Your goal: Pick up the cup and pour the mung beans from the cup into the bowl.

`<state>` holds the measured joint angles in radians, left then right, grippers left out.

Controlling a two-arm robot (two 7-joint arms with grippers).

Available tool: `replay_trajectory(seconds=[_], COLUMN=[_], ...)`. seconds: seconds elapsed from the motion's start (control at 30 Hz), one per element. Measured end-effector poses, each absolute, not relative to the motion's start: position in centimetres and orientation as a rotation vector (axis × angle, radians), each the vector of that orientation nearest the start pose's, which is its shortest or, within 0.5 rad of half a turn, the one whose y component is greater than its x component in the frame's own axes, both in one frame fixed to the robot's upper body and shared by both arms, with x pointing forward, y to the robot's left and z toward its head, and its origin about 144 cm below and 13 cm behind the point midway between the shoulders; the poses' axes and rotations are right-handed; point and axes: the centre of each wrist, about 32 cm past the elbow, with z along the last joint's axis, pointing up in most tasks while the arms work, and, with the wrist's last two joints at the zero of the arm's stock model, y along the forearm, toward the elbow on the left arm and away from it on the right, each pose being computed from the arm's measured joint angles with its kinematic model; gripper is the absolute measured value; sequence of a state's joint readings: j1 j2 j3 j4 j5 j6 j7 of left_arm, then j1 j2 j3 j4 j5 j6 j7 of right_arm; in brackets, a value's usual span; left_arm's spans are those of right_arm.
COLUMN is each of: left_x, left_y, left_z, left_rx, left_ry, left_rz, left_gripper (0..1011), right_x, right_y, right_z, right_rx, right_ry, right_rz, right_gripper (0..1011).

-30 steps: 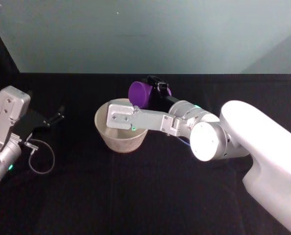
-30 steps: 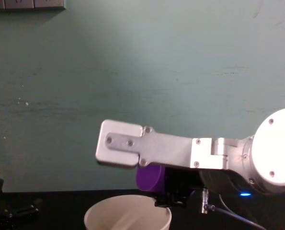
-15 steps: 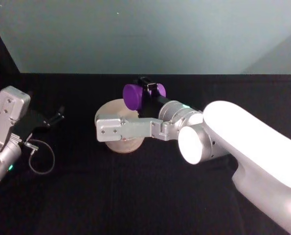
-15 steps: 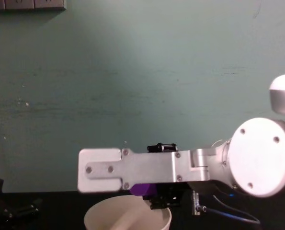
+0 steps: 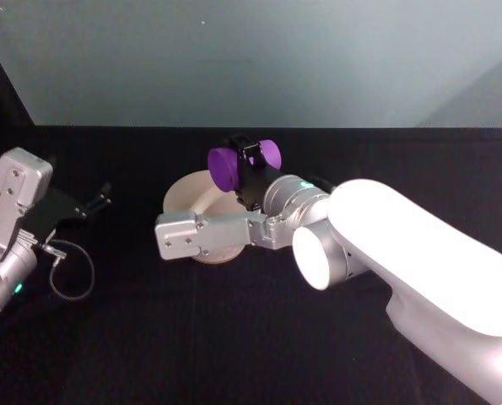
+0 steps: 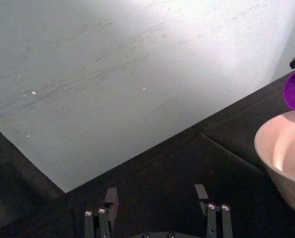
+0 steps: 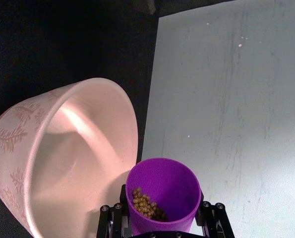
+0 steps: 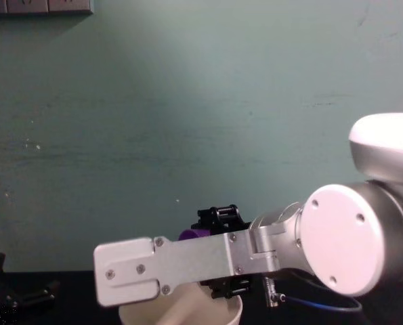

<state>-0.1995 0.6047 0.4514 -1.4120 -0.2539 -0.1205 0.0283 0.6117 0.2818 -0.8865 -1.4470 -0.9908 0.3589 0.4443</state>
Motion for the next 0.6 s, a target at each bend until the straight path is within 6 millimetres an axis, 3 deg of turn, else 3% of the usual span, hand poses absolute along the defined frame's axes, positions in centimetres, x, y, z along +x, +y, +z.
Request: replay_trajectory(seconds=[0.6], left_x=[48.9], left_y=[31.0], left_z=[114.0], left_rx=[0.304], left_ry=[-0.285], left_rz=[1.248], left_gripper=[1000], right_x=[52.4], right_y=[-6.9], right_z=[122.9], right_rx=[-1.177], right_ry=[-1.298], right_rz=[-0.58], right_gripper=[726])
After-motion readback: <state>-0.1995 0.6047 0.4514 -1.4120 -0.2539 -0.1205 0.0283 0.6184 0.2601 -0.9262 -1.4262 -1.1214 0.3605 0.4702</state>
